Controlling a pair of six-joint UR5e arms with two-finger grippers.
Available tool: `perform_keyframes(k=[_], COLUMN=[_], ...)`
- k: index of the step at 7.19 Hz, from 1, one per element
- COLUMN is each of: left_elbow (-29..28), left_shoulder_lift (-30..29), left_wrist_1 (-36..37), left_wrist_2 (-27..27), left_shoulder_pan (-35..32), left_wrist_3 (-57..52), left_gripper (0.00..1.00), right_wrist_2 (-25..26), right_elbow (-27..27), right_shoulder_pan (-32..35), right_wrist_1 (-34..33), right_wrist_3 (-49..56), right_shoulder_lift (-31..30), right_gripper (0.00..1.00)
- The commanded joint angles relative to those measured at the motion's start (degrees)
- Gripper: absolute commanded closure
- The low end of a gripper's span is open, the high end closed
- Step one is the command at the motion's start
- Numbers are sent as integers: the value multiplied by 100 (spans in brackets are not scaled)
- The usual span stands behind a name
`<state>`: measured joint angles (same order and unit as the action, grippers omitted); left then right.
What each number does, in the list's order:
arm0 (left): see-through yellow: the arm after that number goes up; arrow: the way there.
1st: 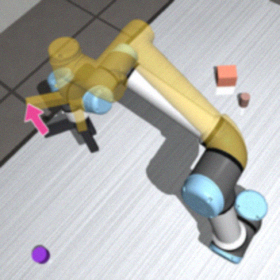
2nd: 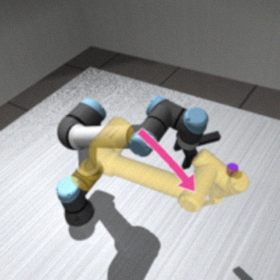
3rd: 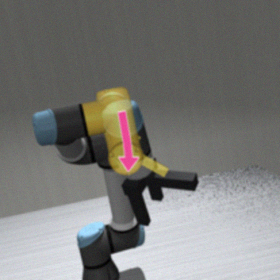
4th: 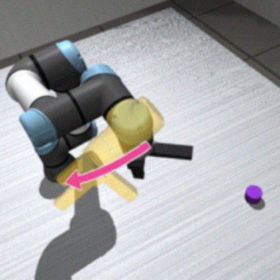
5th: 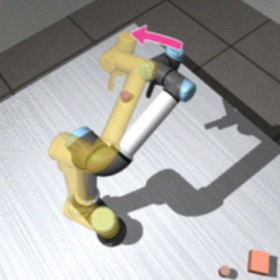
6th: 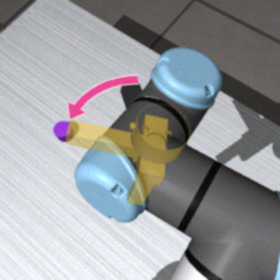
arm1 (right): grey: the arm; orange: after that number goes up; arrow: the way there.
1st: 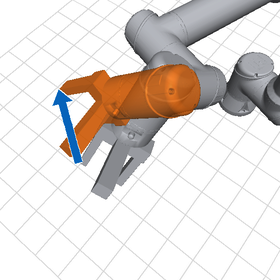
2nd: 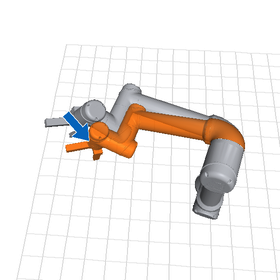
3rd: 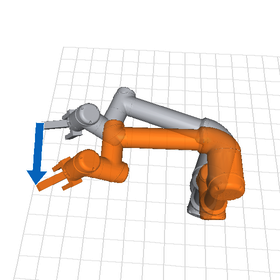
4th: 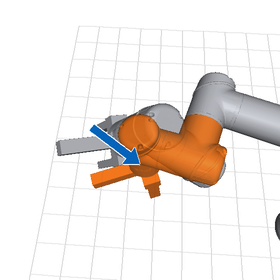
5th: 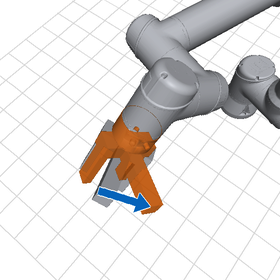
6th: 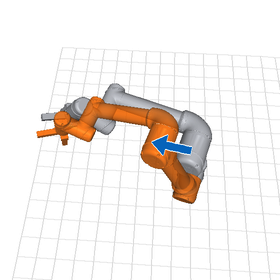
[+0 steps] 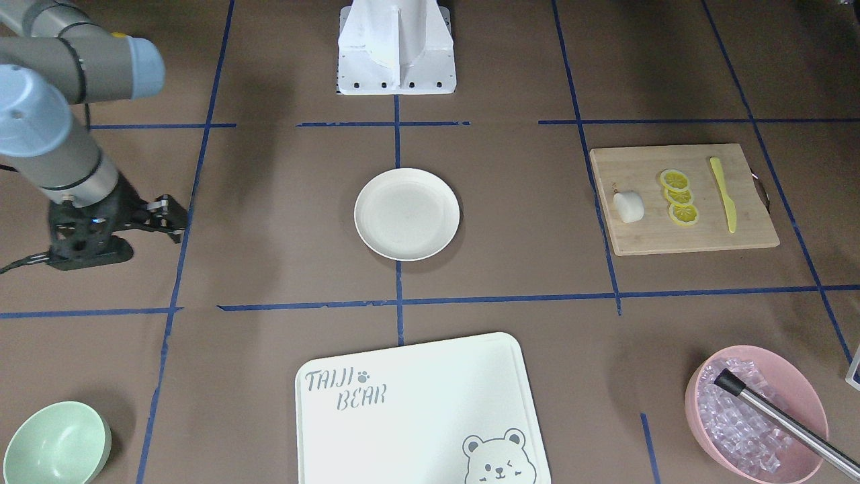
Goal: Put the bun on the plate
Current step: 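Release the plate and withdraw the right arm out of view, then move the left arm toward the wooden cutting board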
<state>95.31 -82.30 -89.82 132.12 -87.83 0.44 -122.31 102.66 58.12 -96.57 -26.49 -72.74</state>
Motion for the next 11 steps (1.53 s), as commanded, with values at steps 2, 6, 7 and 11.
perform_keyframes(k=[2,6,7,11], left_elbow=[-4,40,49,57], left_shoulder_lift=[4,-67,-84,-989], left_wrist_1=[0,-78,-288,-1256], left_wrist_2=[-2,33,50,129], left_shoulder_pan=[3,108,143,722], left_wrist_3=[0,-9,0,496], left_gripper=[0,0,0,0], right_wrist_2=[-188,-584,-592,-715], right_elbow=[44,35,35,27], right_shoulder_pan=[1776,3003,3003,3003], right_wrist_1=[24,33,33,33], right_wrist_3=[3245,3819,3783,3792], right_shoulder_lift=[-1545,-2657,-2640,-2649], right_gripper=[0,0,0,0])
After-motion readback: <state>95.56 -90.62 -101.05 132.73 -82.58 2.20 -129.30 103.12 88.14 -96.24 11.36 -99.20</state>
